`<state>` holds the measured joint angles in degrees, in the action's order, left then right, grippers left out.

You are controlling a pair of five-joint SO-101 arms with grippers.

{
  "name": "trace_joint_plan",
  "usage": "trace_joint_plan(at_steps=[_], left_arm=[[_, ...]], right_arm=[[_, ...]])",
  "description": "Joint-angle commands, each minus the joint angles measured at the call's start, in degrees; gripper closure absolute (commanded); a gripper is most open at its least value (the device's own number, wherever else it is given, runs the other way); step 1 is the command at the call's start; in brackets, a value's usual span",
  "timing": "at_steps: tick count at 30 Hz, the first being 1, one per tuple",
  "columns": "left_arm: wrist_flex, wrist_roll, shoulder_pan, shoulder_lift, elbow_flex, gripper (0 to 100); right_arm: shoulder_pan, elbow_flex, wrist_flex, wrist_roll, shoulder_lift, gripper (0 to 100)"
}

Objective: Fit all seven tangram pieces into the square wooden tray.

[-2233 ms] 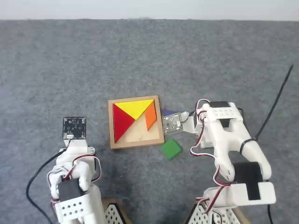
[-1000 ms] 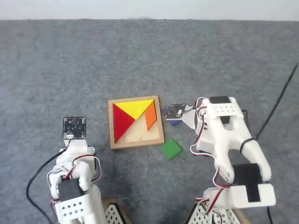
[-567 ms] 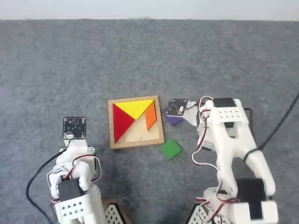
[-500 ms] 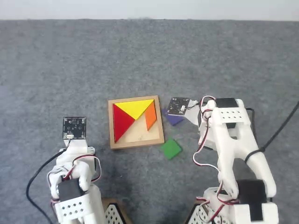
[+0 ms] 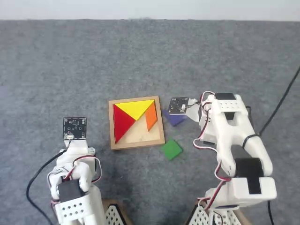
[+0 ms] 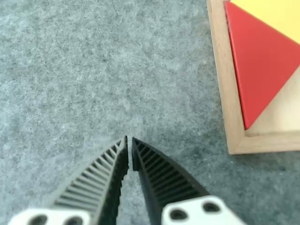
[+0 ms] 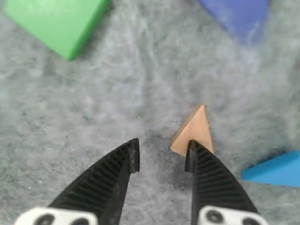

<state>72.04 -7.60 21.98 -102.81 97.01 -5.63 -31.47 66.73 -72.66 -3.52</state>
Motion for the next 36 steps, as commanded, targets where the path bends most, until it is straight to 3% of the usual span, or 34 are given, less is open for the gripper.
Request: trace_joint_plan(at_steps=[1,6,11,17,25,32,36], left_arm=[[0.26,-0.53,0.18,-1.05,-0.48,98],[0.26,-0.53,0.18,-1.05,-0.48,98],[0.26,-0.53,0.18,-1.05,-0.48,98],[0.26,-0.53,0.18,-1.05,-0.48,98],[0.26,-0.53,0.18,-1.05,-0.48,98],[0.26,-0.53,0.18,-1.05,-0.48,98],[0.26,-0.53,0.18,-1.05,-0.48,98]], right_arm=[[0.57,0.79,-1.63,-0.70,-3.12,81.0],[0.66,1.32,-3.47,-0.88,-2.77,80.8],[-0.04,3.52,1.01,-3.78,1.36,80.2],[-0.04,3.25,0.84,-4.22,6.64,72.1],[0.66,2.64,-1.54,-11.69,0.57,72.2],[3.74,2.64,-1.54,-19.69,-4.44,82.6],[6.11,2.73,-1.89,-22.95,-4.97,80.8]])
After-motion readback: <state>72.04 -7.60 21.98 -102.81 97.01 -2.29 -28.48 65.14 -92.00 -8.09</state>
